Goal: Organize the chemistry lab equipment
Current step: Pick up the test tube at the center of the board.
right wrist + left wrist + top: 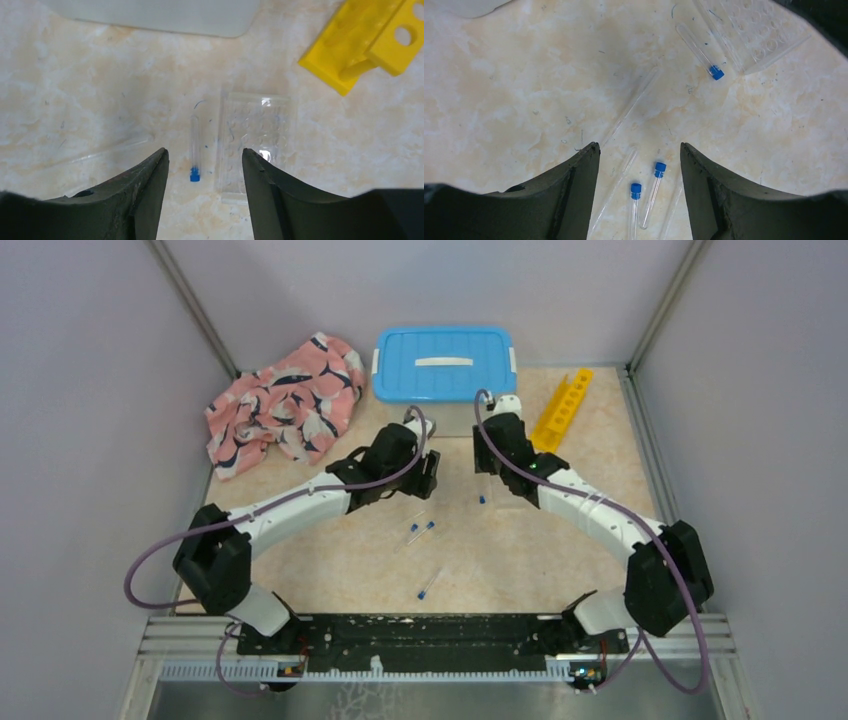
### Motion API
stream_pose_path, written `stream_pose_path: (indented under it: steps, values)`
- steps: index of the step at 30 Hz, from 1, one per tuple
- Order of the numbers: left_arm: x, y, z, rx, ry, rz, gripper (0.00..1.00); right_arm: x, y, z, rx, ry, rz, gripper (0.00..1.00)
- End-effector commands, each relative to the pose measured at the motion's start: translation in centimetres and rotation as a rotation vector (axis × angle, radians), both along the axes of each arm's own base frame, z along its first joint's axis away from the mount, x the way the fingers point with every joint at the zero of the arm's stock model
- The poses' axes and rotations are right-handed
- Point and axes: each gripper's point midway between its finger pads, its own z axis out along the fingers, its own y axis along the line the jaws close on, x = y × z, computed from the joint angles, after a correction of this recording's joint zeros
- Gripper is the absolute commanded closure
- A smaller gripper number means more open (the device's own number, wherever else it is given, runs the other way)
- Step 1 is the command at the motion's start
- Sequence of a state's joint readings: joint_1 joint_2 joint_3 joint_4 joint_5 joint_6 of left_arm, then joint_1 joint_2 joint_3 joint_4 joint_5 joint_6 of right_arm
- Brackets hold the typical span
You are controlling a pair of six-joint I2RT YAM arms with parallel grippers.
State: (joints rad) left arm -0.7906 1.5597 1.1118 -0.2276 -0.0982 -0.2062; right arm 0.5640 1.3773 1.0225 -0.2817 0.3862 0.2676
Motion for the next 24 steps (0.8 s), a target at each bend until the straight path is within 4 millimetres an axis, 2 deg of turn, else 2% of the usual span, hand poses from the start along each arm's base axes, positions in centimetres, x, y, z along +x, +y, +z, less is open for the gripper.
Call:
stream_pose_path:
  steps: [1, 5, 8, 19, 24]
  values:
    - [0.0, 1.1, 1.6, -0.053, -0.008, 0.119, 0.34, -1.2, 1.5, -0.7, -0.007, 0.021, 0.073, 0.46]
    - [-0.1, 1.8, 1.8, -0.078, 0.003, 0.19, 0.34, -1.8, 2.4, -2.2, -0.006, 0.065, 0.113, 0.57]
    - [-0.1, 2.2, 1.8, -0.093, 0.012, 0.235, 0.34, -2.2, 2.9, -3.4, -0.014, 0.103, 0.133, 0.6]
    - [-0.7, 2.1, 1.5, -0.142, 0.029, 0.243, 0.32, -2.9, 3.7, -8.5, -0.028, 0.215, 0.147, 0.6]
    - [-0.9, 2.0, 1.3, -0.151, 0.026, 0.231, 0.32, -2.7, 3.8, -9.8, -0.041, 0.237, 0.136, 0.6]
